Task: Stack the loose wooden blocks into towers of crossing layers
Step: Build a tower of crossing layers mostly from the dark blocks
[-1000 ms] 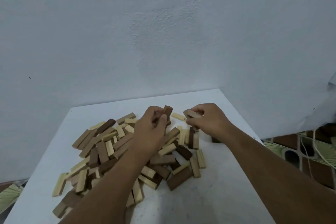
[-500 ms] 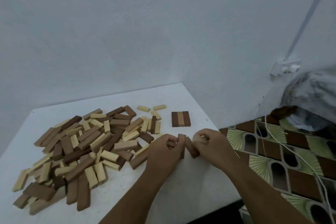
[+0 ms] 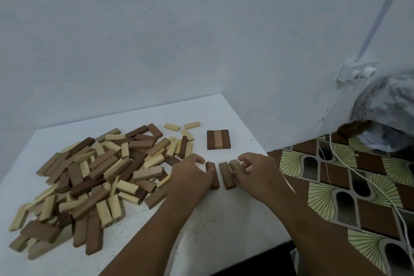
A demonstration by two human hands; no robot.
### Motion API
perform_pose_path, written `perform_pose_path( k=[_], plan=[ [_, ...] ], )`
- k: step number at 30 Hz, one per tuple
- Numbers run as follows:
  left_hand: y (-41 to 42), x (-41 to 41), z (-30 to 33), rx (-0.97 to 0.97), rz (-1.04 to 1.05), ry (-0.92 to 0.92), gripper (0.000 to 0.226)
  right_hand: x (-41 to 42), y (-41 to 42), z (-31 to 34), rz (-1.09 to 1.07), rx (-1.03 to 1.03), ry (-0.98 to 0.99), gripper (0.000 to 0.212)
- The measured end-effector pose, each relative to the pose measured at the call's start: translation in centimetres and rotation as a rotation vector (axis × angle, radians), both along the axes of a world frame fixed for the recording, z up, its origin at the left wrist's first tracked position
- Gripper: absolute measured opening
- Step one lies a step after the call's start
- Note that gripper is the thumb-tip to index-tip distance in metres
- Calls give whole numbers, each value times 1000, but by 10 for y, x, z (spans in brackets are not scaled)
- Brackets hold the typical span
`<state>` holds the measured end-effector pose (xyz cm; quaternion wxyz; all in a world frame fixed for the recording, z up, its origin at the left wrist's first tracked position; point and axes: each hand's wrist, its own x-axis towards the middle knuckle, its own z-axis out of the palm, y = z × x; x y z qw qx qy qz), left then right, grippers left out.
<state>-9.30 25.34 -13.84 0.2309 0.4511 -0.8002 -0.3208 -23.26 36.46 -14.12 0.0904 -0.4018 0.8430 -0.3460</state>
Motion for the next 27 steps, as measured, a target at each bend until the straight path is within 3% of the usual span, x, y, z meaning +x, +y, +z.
perform_pose_path(
  k=[5,9,14,21,27],
  plan=[
    [-7,-1,-7,-112,-145,-100,22,-3,5,-3,104,-41,88,24],
    [-15,7,-10,-239,-184,78,11,-2,14,4,204,-25,11,36],
    [-23,6,-12,-274,-483,9,33,-3,10,-3,281,13,97,33],
    [-30,7,-22,-303,-541,60,36,-3,12,-18,285,-65,155,18],
    [-29,8,-21,-242,-499,103,40,0,16,-22,303,-109,135,24]
  ],
)
